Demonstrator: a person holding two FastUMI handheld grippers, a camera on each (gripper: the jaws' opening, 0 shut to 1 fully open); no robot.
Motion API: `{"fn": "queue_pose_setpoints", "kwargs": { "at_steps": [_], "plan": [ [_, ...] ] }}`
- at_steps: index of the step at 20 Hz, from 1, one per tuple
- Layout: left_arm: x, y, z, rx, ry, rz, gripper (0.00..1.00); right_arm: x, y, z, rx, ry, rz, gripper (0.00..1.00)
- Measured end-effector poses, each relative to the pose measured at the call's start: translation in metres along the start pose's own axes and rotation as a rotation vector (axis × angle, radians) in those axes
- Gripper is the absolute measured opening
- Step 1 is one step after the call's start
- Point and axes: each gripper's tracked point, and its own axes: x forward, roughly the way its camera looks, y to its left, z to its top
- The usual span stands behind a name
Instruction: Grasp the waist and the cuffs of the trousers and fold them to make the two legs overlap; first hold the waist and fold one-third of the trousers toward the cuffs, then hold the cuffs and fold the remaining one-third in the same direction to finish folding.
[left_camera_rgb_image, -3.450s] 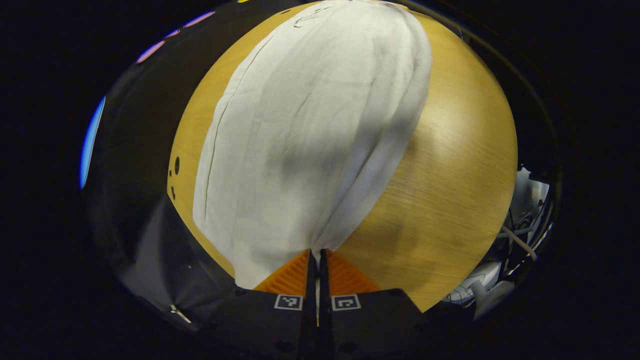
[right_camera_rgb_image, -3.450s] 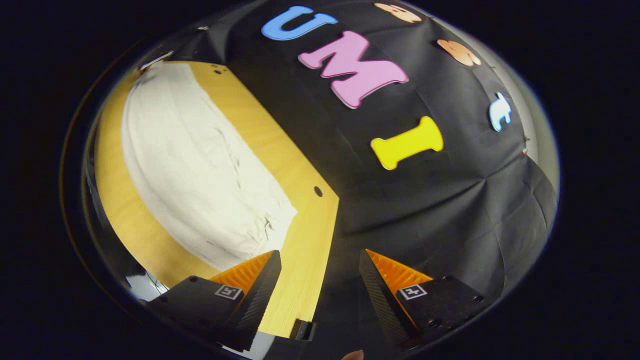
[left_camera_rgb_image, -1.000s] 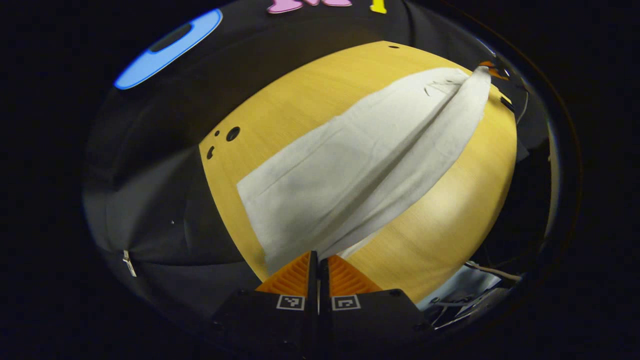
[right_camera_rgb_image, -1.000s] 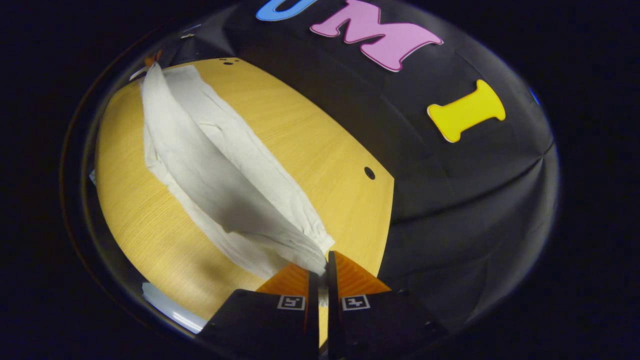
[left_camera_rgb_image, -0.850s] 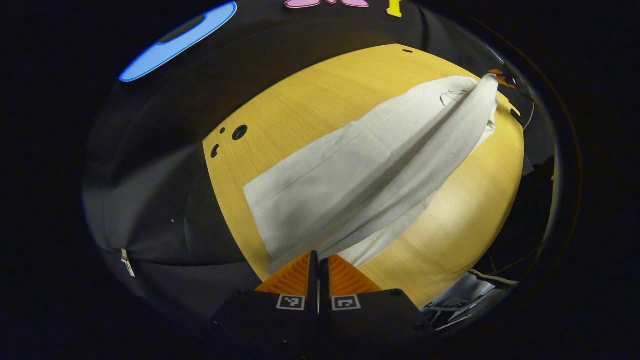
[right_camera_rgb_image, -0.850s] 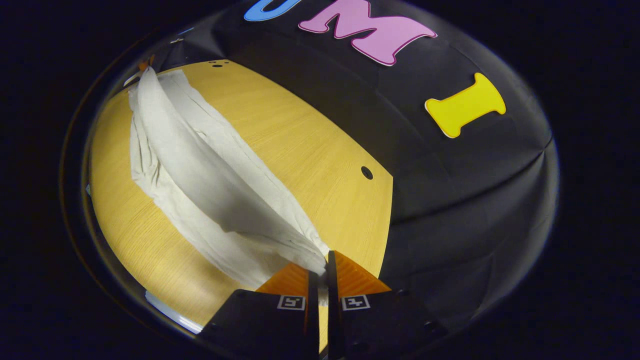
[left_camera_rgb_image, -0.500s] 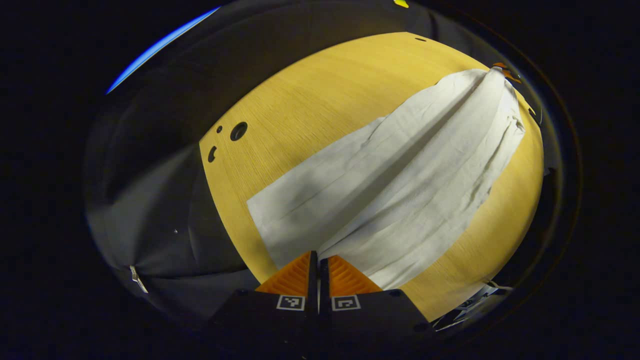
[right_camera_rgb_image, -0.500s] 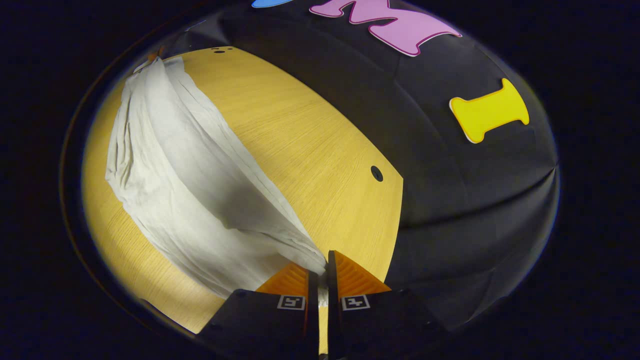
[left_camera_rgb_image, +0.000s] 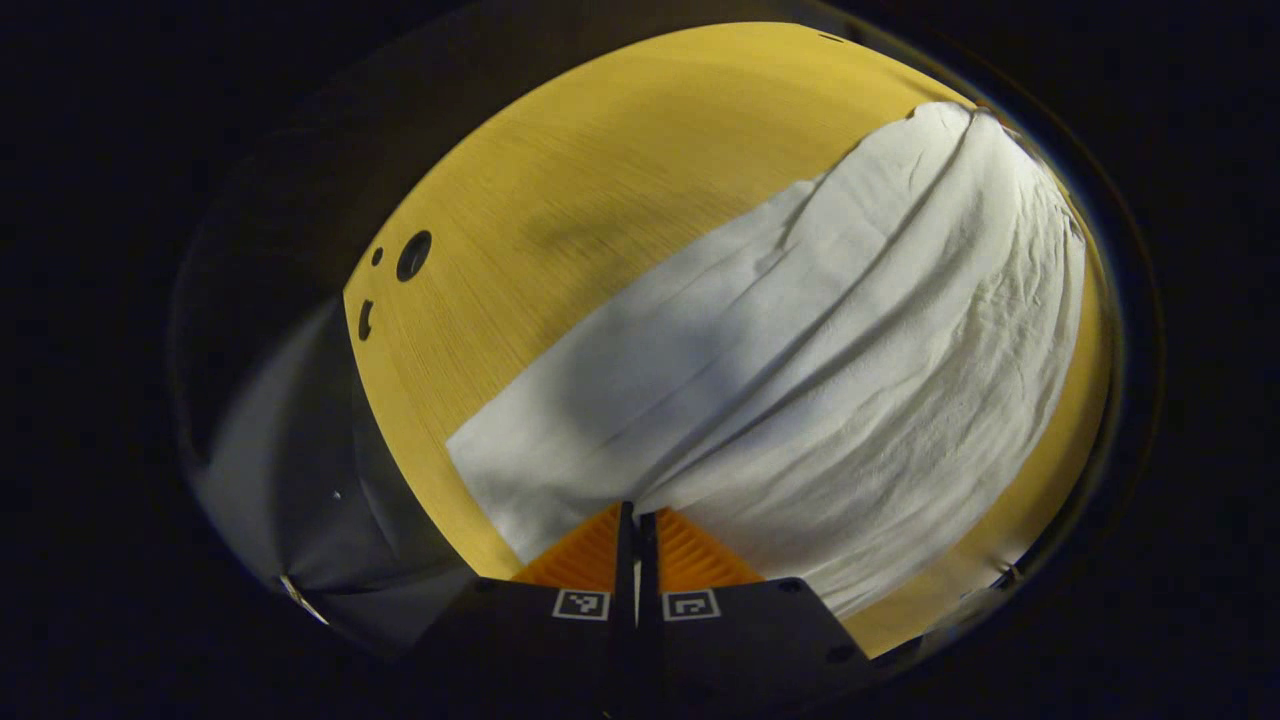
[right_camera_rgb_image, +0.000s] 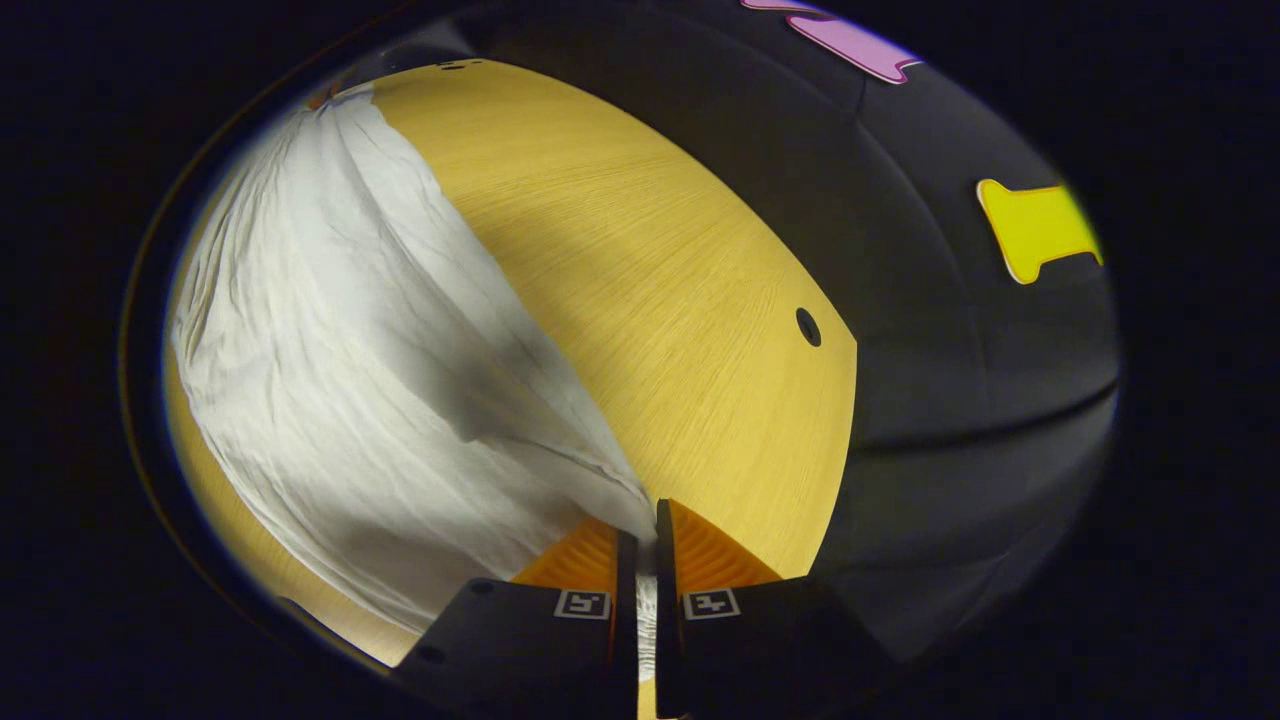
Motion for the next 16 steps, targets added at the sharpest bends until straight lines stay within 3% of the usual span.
{"fn": "queue_pose_setpoints", "kwargs": {
  "at_steps": [6, 8, 10, 11, 13, 14, 16],
  "plan": [
    [0.0, 0.001, -0.001, -0.006, -0.002, 0.003, 0.08, 0.006, 0.001, -0.001, -0.076, 0.022, -0.045, 0.21],
    [-0.001, 0.003, -0.001, -0.003, -0.001, 0.02, 0.09, 0.005, -0.006, -0.002, -0.1, 0.018, -0.094, 0.34],
    [-0.003, 0.01, -0.002, 0.011, 0.002, 0.055, 0.15, 0.003, -0.012, -0.003, -0.089, 0.021, -0.111, 0.54],
    [-0.001, 0.013, -0.001, 0.019, -0.004, 0.073, 0.29, 0.004, -0.014, -0.005, -0.069, 0.025, -0.113, 0.6],
    [-0.005, 0.025, -0.001, 0.023, -0.011, 0.138, 0.46, -0.002, -0.02, -0.005, -0.037, 0.02, -0.139, 0.64],
    [-0.009, 0.034, 0.002, 0.04, -0.02, 0.2, 0.64, -0.008, -0.022, -0.006, -0.033, 0.017, -0.153, 0.7],
    [-0.02, 0.039, -0.004, 0.059, -0.033, 0.255, 1.0, -0.023, -0.028, -0.01, -0.05, 0.018, -0.19, 0.67]
  ]
}}
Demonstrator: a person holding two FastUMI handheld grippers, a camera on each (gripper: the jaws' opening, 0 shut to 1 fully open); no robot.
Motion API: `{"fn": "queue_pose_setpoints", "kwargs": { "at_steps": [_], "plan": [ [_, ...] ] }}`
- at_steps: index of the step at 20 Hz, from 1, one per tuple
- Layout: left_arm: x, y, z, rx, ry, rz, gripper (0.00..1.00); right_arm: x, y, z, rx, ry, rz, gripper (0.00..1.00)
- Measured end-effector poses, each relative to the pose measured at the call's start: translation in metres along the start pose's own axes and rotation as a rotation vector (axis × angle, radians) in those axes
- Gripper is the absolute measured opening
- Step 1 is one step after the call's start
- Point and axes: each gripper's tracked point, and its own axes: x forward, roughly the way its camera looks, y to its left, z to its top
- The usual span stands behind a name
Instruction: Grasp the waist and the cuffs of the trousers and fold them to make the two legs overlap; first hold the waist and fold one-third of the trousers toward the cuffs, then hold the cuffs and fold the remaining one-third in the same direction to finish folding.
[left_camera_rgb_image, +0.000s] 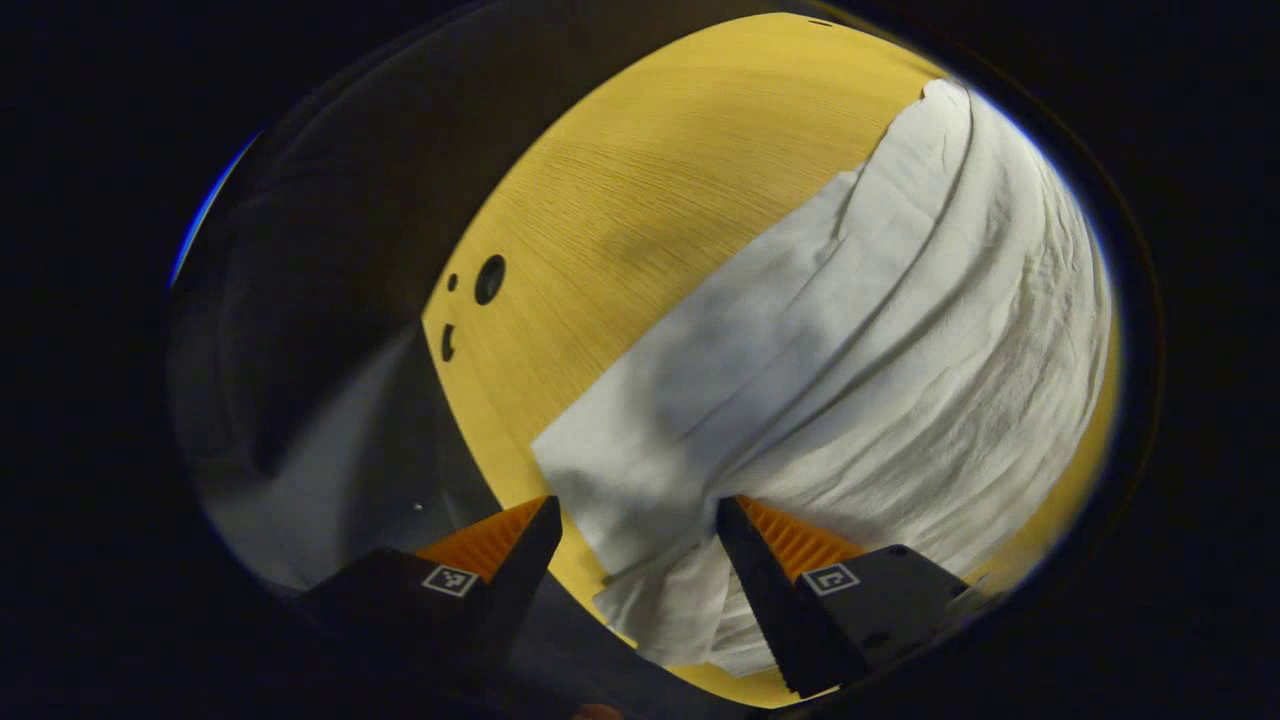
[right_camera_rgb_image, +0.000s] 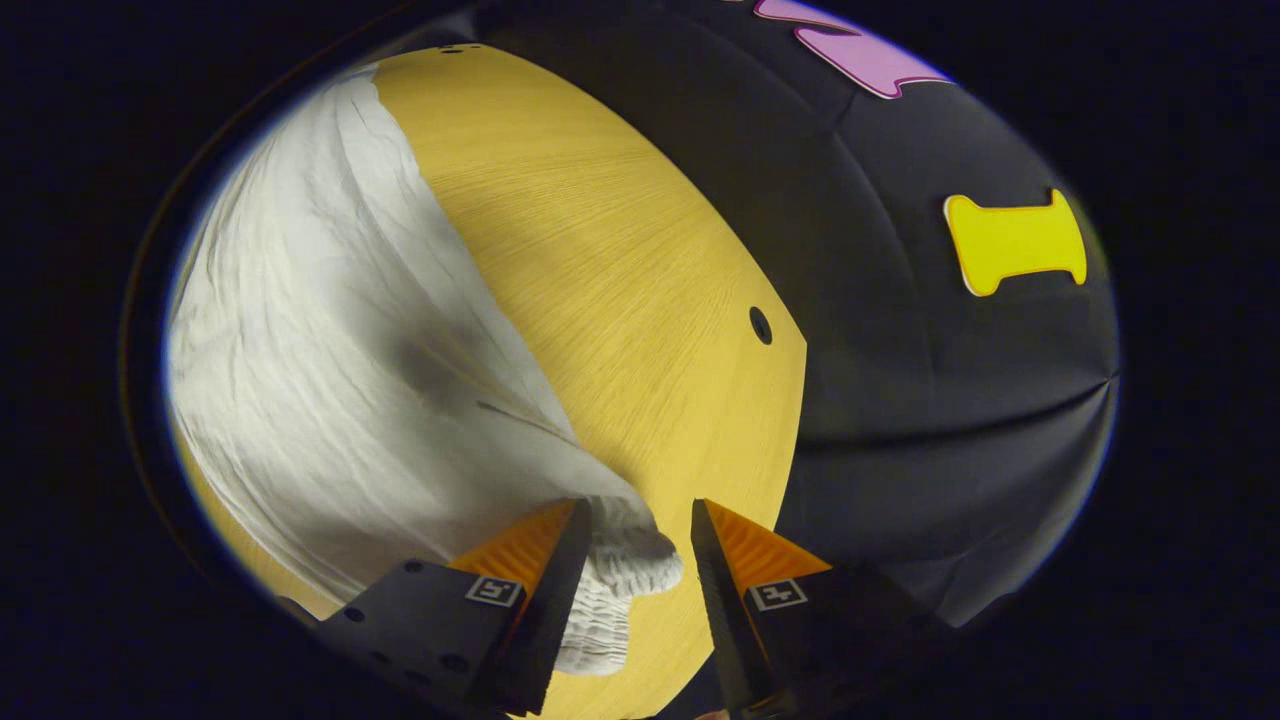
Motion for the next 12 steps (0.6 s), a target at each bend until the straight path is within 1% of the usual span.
{"fn": "queue_pose_setpoints", "kwargs": {
  "at_steps": [2, 4, 8, 9, 10, 11, 12],
  "plan": [
    [-0.004, 0.002, -0.011, 0.009, -0.005, 0.026, 0.98, -0.009, -0.021, -0.021, -0.035, 0.057, -0.066, 0.67],
    [-0.014, 0.007, -0.026, 0.0, -0.006, 0.044, 0.98, -0.013, -0.037, -0.042, -0.015, 0.109, -0.104, 0.67],
    [-0.036, 0.018, -0.066, -0.069, -0.011, 0.077, 0.98, -0.037, -0.055, -0.078, 0.165, 0.155, -0.127, 0.67],
    [-0.044, 0.021, -0.076, -0.094, -0.017, 0.088, 0.98, -0.045, -0.056, -0.086, 0.238, 0.159, -0.124, 0.67],
    [-0.049, 0.021, -0.085, -0.125, -0.025, 0.094, 0.98, -0.052, -0.055, -0.092, 0.292, 0.162, -0.124, 0.63],
    [-0.056, 0.02, -0.094, -0.158, -0.035, 0.098, 0.97, -0.058, -0.052, -0.097, 0.342, 0.164, -0.122, 0.63],
    [-0.062, 0.019, -0.102, -0.196, -0.045, 0.104, 0.97, -0.067, -0.049, -0.102, 0.39, 0.165, -0.124, 0.7]
  ]
}}
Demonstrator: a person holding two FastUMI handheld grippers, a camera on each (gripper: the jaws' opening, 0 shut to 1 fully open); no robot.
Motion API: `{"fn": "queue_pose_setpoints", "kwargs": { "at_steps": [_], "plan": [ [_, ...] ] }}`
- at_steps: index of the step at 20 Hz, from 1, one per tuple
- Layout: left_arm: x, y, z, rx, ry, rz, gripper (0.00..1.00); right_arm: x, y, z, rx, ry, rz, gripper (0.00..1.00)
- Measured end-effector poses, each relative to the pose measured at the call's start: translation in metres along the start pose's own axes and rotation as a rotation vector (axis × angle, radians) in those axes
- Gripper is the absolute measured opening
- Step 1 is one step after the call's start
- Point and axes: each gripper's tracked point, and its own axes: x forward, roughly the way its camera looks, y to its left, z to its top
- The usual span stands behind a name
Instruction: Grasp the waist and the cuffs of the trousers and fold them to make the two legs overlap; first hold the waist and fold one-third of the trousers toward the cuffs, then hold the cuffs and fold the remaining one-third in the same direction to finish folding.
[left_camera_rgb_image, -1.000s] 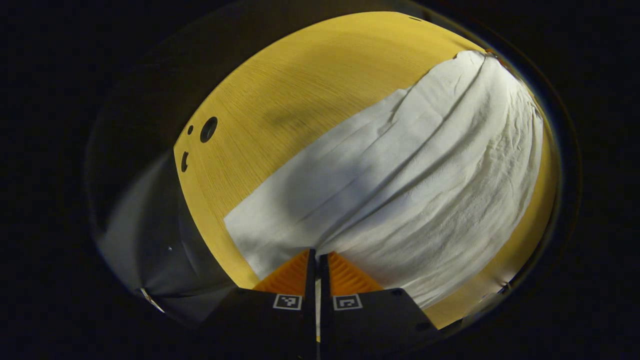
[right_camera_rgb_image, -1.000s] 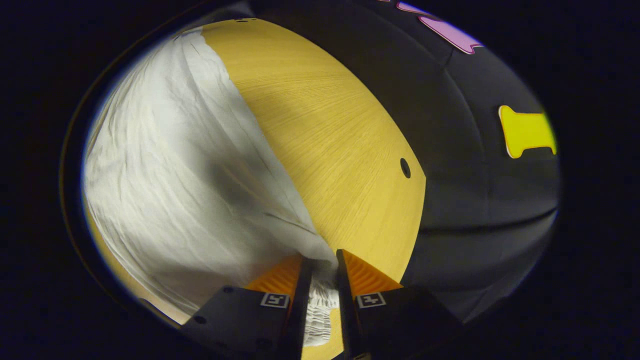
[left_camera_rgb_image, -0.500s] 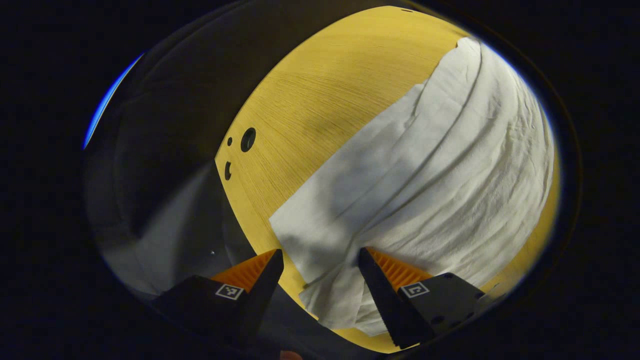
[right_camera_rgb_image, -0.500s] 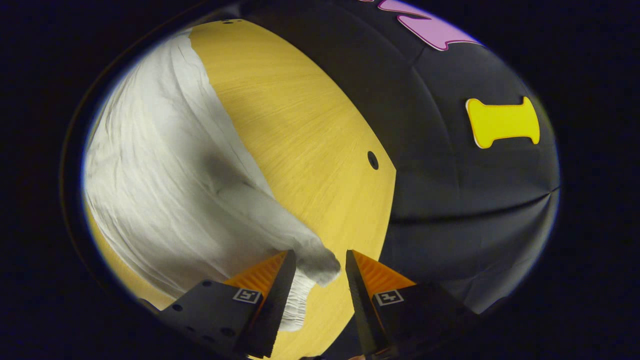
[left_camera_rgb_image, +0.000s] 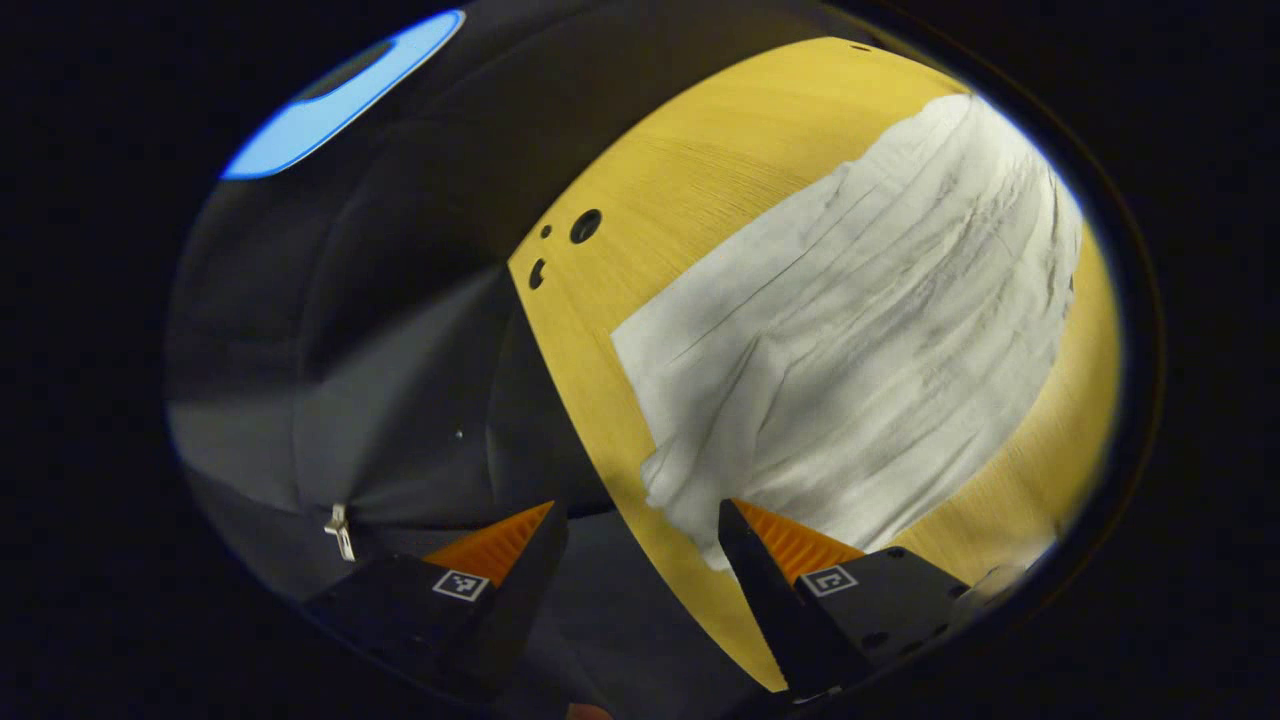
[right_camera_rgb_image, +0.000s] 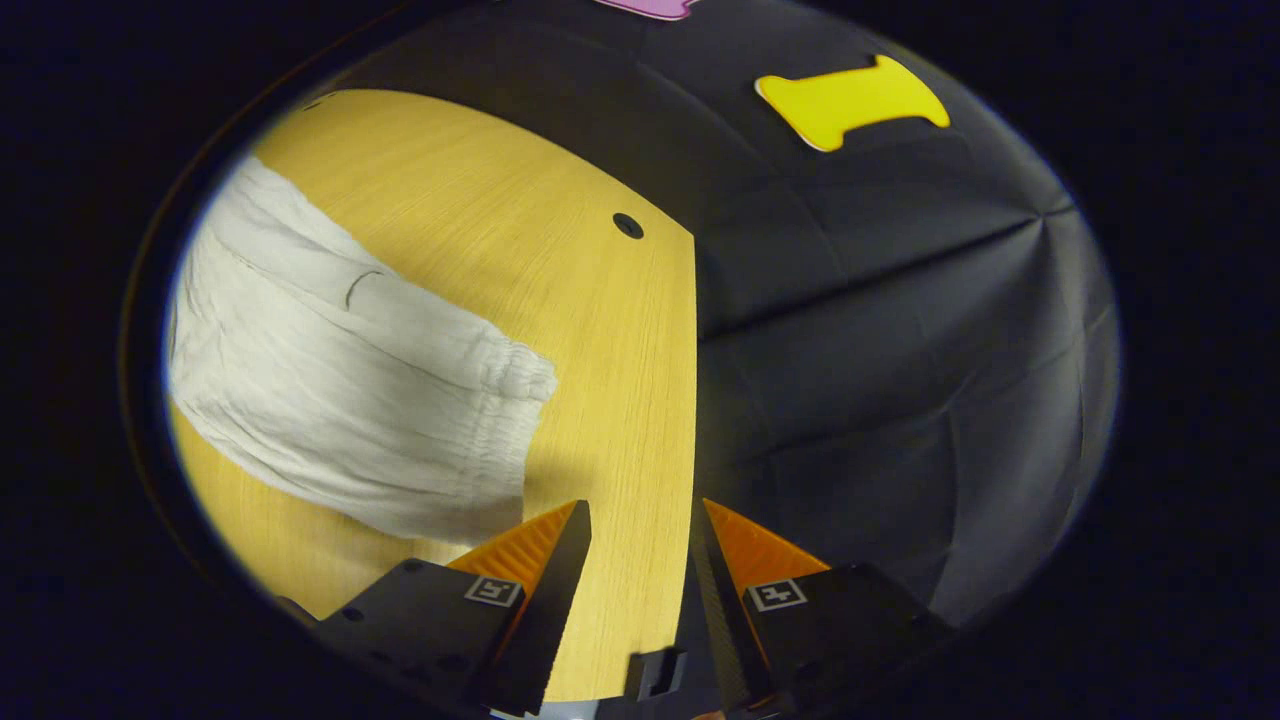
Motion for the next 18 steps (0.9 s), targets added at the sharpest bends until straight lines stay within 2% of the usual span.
{"fn": "queue_pose_setpoints", "kwargs": {
  "at_steps": [1, 5, 8, 11, 13, 15, 18],
  "plan": [
    [-0.005, 0.001, -0.007, -0.043, -0.01, 0.01, 0.97, -0.007, 0.003, -0.005, 0.045, 0.002, 0.008, 0.67],
    [-0.036, -0.005, -0.021, -0.251, -0.078, 0.039, 0.97, -0.038, 0.032, -0.018, 0.231, -0.006, 0.077, 0.67],
    [-0.054, -0.029, -0.013, -0.402, -0.132, 0.0, 0.97, -0.059, 0.062, -0.011, 0.41, -0.033, 0.168, 0.67],
    [-0.066, -0.056, -0.002, -0.549, -0.17, -0.063, 0.97, -0.074, 0.098, 0.002, 0.663, -0.033, 0.308, 0.67],
    [-0.073, -0.069, 0.005, -0.64, -0.186, -0.099, 0.97, -0.071, 0.114, 0.005, 0.831, -0.004, 0.369, 0.69],
    [-0.078, -0.077, 0.012, -0.741, -0.203, -0.13, 0.97, -0.067, 0.12, 0.008, 0.987, 0.028, 0.403, 0.7],
    [-0.089, -0.083, 0.023, -0.893, -0.243, -0.161, 0.98, -0.058, 0.113, 0.006, 1.147, 0.058, 0.404, 0.71]
  ]
}}
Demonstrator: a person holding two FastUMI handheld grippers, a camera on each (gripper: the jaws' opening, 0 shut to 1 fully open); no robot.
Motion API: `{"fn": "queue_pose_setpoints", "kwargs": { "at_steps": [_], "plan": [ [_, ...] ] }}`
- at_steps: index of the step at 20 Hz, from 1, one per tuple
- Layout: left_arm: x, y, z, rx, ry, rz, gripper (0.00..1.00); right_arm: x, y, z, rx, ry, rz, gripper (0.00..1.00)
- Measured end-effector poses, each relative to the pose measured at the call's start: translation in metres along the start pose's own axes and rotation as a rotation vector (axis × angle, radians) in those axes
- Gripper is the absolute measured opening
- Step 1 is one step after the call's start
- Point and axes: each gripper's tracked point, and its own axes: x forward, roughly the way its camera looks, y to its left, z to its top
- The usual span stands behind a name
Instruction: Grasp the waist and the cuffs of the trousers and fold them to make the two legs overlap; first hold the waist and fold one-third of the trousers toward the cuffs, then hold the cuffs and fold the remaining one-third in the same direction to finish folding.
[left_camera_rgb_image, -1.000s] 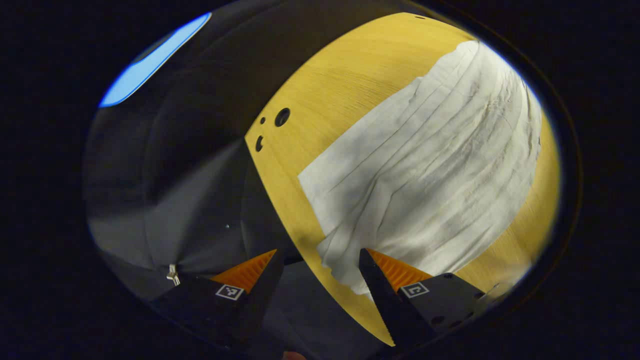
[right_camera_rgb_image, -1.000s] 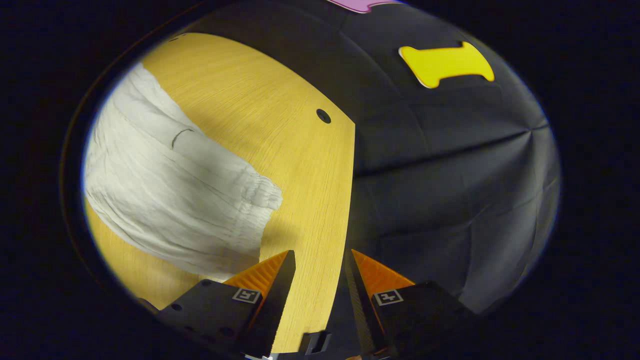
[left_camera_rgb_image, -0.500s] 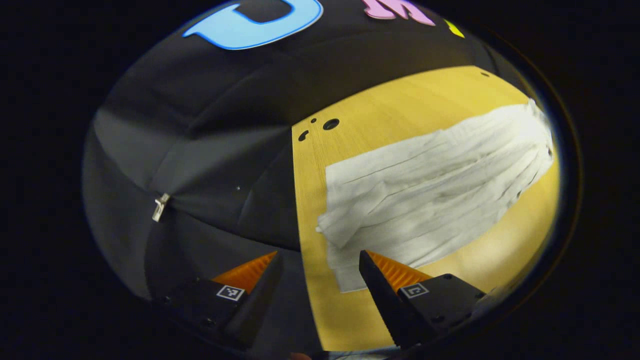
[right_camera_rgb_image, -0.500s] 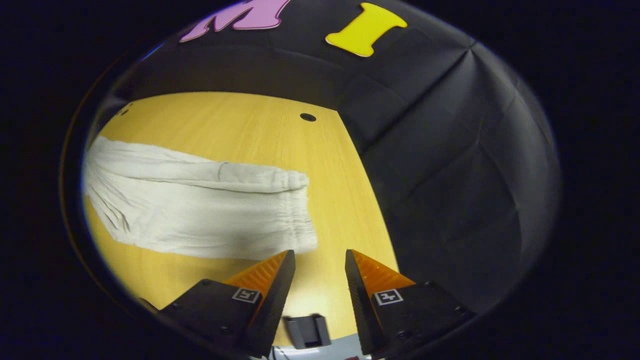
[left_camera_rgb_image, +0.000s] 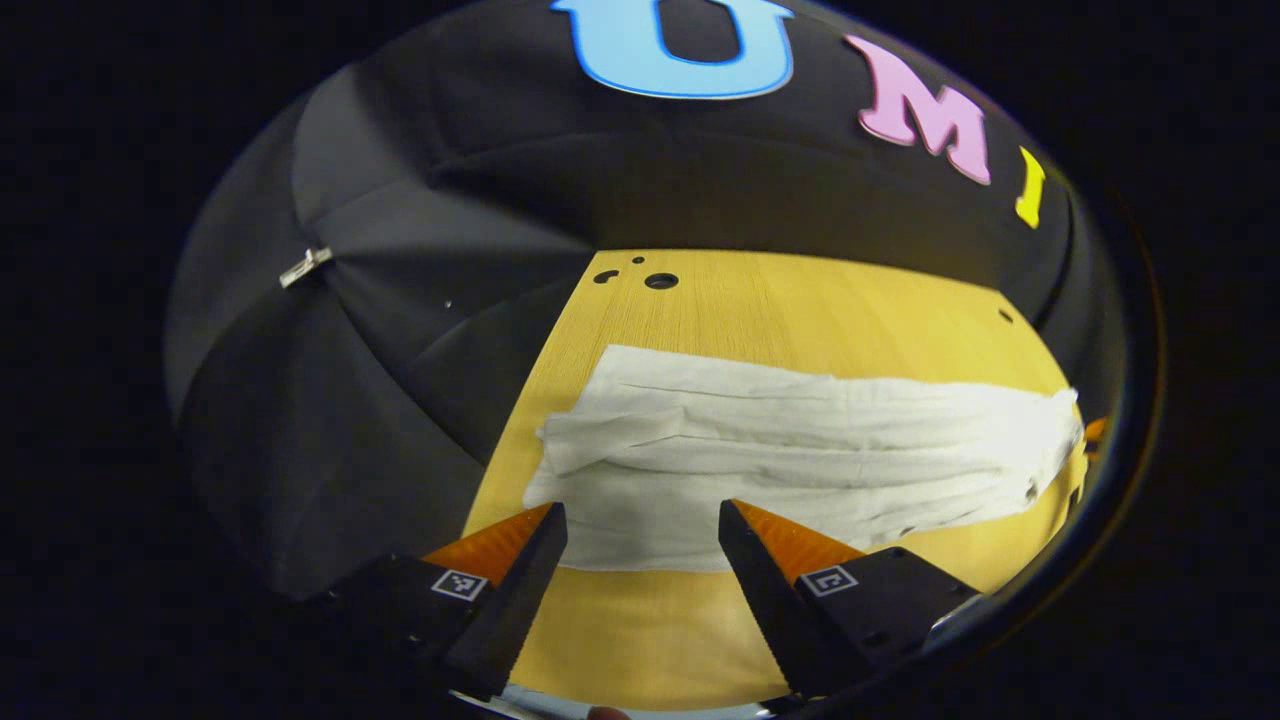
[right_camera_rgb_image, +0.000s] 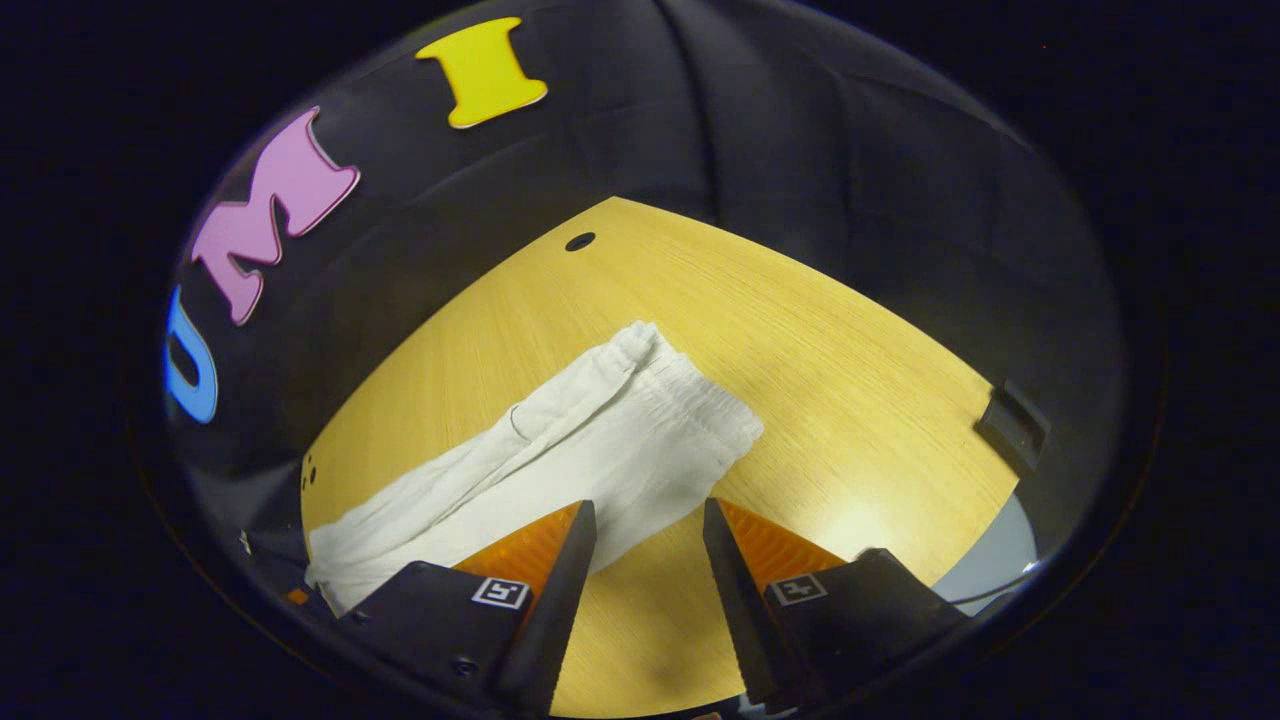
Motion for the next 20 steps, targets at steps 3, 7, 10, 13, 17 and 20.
{"fn": "queue_pose_setpoints", "kwargs": {
  "at_steps": [3, 7, 10, 13, 17, 20],
  "plan": [
    [0.001, -0.005, -0.005, -0.079, -0.006, -0.025, 0.98, 0.016, -0.008, 0.0, 0.07, 0.018, -0.029, 0.74],
    [0.003, -0.008, -0.01, -0.131, 0.015, -0.041, 0.98, 0.036, -0.011, 0.003, 0.173, 0.042, -0.053, 0.8],
    [0.005, -0.01, -0.016, -0.155, 0.027, -0.04, 0.98, 0.049, -0.012, 0.009, 0.236, 0.048, -0.074, 0.85],
    [0.008, -0.009, -0.021, -0.156, 0.038, -0.036, 0.98, 0.061, -0.02, 0.011, 0.236, 0.059, -0.113, 0.85],
    [0.013, -0.007, -0.023, -0.184, 0.049, -0.032, 0.98, 0.066, -0.034, 0.009, 0.294, 0.084, -0.208, 0.81],
    [0.022, -0.003, -0.025, -0.206, 0.058, -0.033, 0.97, 0.062, -0.036, 0.007, 0.317, 0.091, -0.221, 0.64]
  ]
}}
